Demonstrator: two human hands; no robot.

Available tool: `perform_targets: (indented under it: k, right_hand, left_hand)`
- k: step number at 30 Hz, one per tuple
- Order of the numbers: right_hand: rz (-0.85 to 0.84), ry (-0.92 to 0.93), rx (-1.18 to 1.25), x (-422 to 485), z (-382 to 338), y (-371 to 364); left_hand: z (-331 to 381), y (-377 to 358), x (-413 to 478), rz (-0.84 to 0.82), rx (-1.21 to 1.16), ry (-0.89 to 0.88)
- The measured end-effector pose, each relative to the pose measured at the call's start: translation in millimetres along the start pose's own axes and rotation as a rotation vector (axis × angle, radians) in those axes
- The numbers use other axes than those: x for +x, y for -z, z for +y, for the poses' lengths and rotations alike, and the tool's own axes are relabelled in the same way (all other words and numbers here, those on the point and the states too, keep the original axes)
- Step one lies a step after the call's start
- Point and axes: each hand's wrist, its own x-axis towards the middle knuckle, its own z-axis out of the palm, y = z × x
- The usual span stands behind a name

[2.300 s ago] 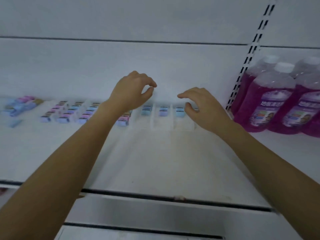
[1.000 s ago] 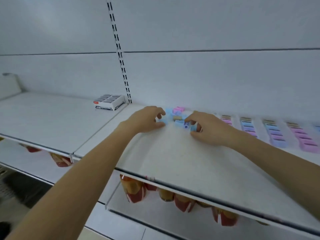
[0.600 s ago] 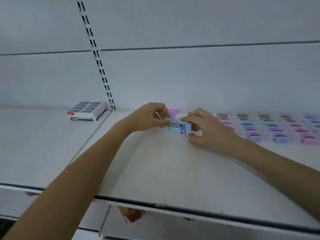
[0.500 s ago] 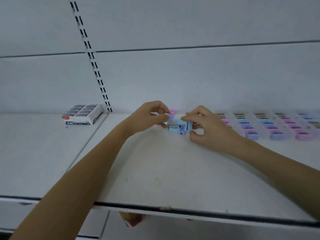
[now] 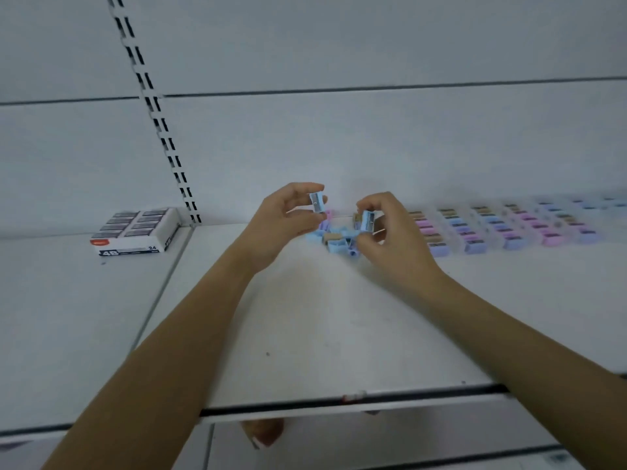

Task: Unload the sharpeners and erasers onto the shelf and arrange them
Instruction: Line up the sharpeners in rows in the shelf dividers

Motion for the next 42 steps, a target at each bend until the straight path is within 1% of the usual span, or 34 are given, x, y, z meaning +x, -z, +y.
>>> perform_targets:
  k: [4,7,9,11,13,14,16,18,24,27,30,32,35,37,42]
  right_hand:
    - [-0.015,0.056,-0.056,-5.4,9.4,0.7]
    - [0.016,0.109,-0.053,-9.2,13.7,2.1]
    - [0.036,0.123,-0.04,-11.0,14.5,3.0]
    - [0.059,0.116,-0.044,-11.6,14.7,3.8]
    - [0.08,0.121,-0.072,-11.3,15.3,4.3]
    - [0.081,0.115,-0.073,-10.8,15.4,4.5]
    - [0.061,0.078,-0.029,-11.1,14.5,6.0]
    - [0.032,0.06,0.012,-11.8,13.5,7.6]
    - [0.006,0.185,-0.097,-14.2,18.6,28.8]
    - [-0.019,0.27,-0.19,-28.3,34.0,60.0]
    - [-0.053,0.313,-0.316,-45.1,53.7,110.0]
    - [-0.05,0.325,-0.395,-55.8,67.0,153.2]
    - [-0.02,0.347,-0.487,-75.5,90.7,219.4]
    - [0.014,0.334,-0.532,-89.0,110.2,259.4]
    - [0.033,0.228,-0.569,-115.1,158.4,337.8]
  left_hand:
    - [-3.5,-5.1,-1.0,-0.04,0.038,-0.032]
    - [-5.4,-11.3,1.7,-0.012,0.073,-0.069]
    - [-8.5,-15.4,4.3,0.062,0.19,-0.14]
    - [-13.2,-17.3,5.7,0.132,0.399,-0.242]
    - [-17.8,-15.6,4.7,0.167,0.59,-0.329]
    - [-19.6,-14.8,3.8,0.176,0.65,-0.363]
    - [-21.6,-17.4,0.8,0.174,0.723,-0.418]
    - [-19.9,-24.2,-0.7,0.181,0.77,-0.419]
    - [-3.0,-43.5,4.1,0.193,0.958,-0.457]
    - [14.1,-67.8,9.5,0.216,1.084,-0.527]
    - [33.1,-112.7,15.7,0.223,1.167,-0.631]
    - [42.9,-152.7,21.0,0.2,1.183,-0.625]
    - [50.2,-216.9,29.1,0.122,1.204,-0.68]
    - [52.8,-257.7,33.1,0.081,1.202,-0.709]
    - [53.4,-349.2,46.7,-0.011,1.176,-0.692]
